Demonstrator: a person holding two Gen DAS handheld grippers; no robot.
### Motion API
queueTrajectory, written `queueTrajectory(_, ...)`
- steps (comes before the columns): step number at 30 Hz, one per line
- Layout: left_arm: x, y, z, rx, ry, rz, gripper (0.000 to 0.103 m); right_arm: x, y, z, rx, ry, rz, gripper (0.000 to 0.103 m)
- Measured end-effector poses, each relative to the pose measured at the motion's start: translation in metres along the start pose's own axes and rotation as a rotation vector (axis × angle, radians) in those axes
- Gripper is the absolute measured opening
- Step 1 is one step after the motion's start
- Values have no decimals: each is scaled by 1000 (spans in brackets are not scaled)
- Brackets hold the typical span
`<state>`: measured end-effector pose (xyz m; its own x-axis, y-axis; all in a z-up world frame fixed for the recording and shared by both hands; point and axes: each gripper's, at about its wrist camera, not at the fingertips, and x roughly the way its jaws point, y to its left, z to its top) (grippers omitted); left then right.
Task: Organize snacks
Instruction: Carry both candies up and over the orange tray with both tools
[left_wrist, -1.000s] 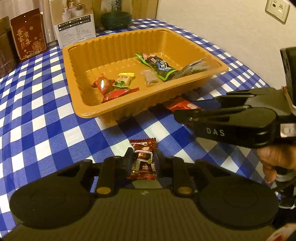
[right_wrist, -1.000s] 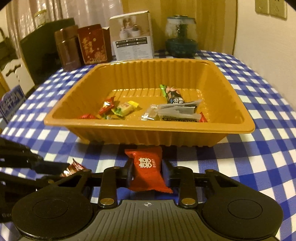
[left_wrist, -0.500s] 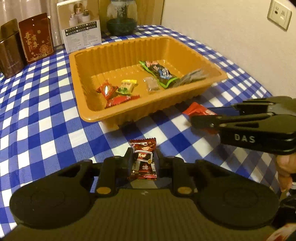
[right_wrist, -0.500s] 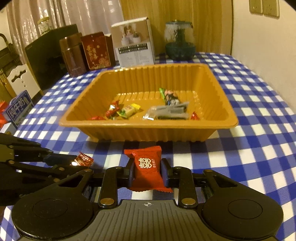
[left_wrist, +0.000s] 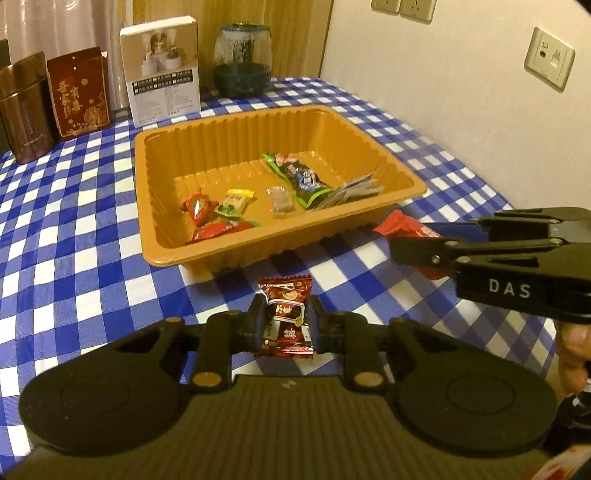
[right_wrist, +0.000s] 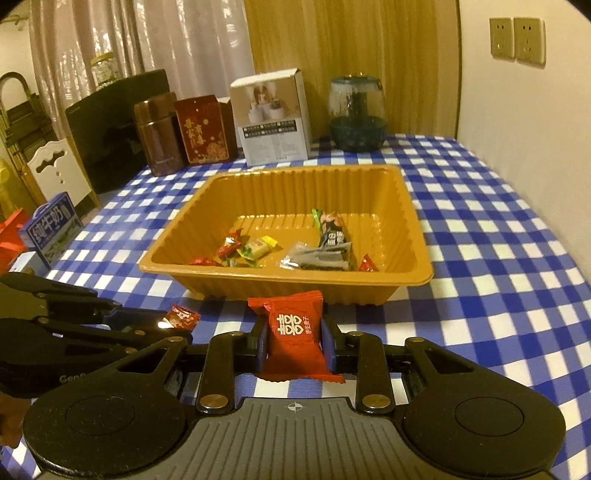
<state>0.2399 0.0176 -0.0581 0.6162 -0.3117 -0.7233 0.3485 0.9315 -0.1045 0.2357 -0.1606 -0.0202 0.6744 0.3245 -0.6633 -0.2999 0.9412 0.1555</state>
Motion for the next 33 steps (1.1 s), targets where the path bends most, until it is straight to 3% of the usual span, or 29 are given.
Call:
queueTrajectory(19, -13, -20, 14, 2, -79, -8, 21, -18, -16, 8, 10, -36, -25, 30)
queueTrajectory(33, -17, -10, 28, -27, -136, 15, 21, -15, -20, 21, 20, -71, -25, 30)
